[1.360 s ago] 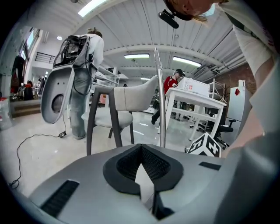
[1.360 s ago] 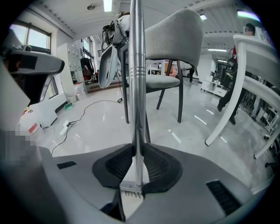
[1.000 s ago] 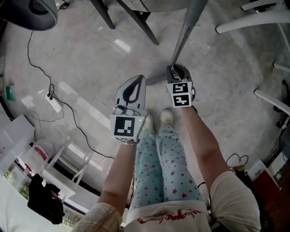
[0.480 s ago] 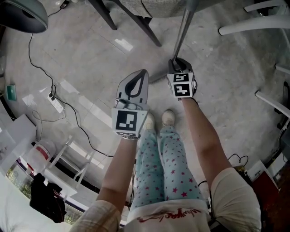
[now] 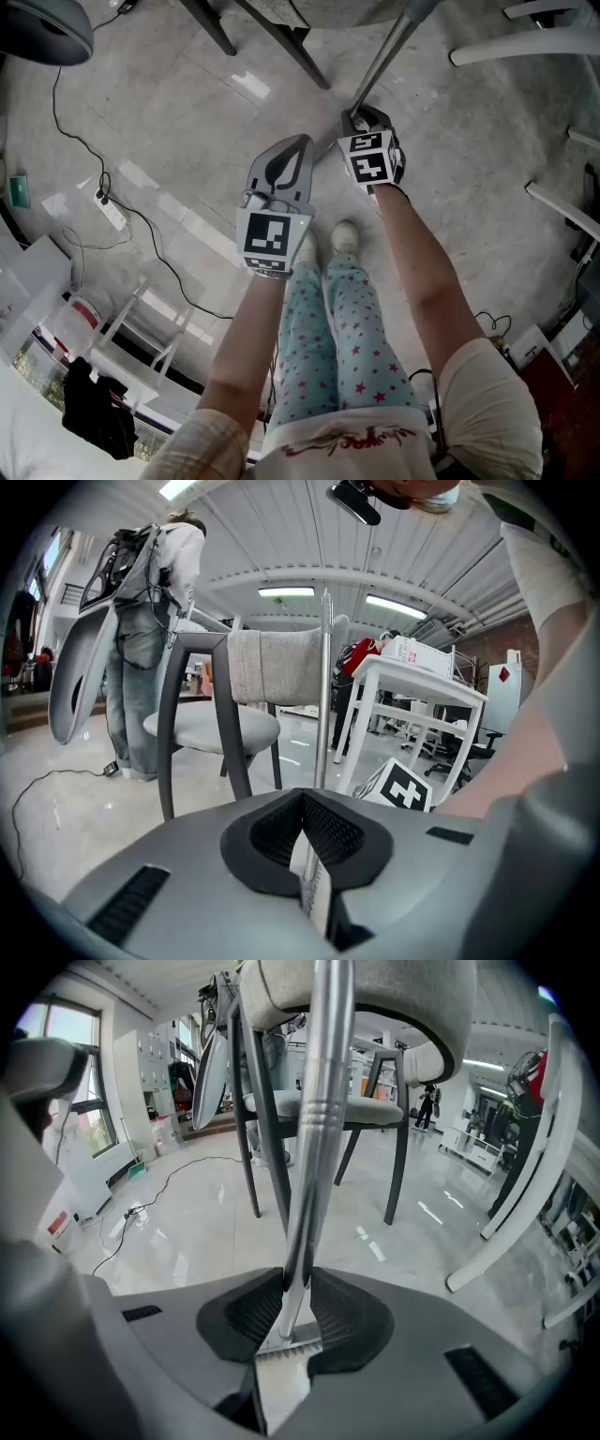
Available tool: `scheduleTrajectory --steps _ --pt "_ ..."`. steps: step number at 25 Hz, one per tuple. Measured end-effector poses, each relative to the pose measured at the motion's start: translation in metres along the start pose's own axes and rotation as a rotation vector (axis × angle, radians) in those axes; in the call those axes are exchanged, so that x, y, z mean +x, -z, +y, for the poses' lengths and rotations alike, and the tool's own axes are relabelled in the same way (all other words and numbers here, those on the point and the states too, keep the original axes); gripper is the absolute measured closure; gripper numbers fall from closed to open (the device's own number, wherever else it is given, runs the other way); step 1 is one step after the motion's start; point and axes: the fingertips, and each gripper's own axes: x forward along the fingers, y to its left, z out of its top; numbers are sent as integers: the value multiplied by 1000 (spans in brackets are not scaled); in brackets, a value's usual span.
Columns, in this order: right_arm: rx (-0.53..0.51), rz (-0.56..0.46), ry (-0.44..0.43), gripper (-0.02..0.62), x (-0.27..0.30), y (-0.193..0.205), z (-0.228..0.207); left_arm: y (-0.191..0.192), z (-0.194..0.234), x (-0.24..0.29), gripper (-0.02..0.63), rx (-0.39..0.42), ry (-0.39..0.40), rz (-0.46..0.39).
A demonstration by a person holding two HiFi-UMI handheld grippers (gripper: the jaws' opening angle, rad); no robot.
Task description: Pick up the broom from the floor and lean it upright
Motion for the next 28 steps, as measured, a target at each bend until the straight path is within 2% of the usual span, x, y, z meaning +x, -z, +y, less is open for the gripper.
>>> scheduleTrajectory --steps 4,14,19,24,25,27,28 --pt "-64 14 -4 485 -2 -4 1 2 2 -1 586 -7 -5 13" --pt "-94 -141 -12 459 -41 -70 -7 -24 3 -12 586 5 -6 5" --pt "5 -213 53 442 -87 -84 -20 -33 -2 -24 586 -6 -8 -1" --pt "140 -451 120 445 -191 -120 -7 -59 -15 -49 586 10 15 -36" --pt "157 -498 124 462 -215 -127 -1 -65 -19 -55 586 9 20 -47" --pt "195 -567 134 555 -258 -138 8 -80 -29 -66 586 7 37 -76" --pt "220 -589 135 557 -276 -142 12 -89 -35 -73 586 8 49 -91"
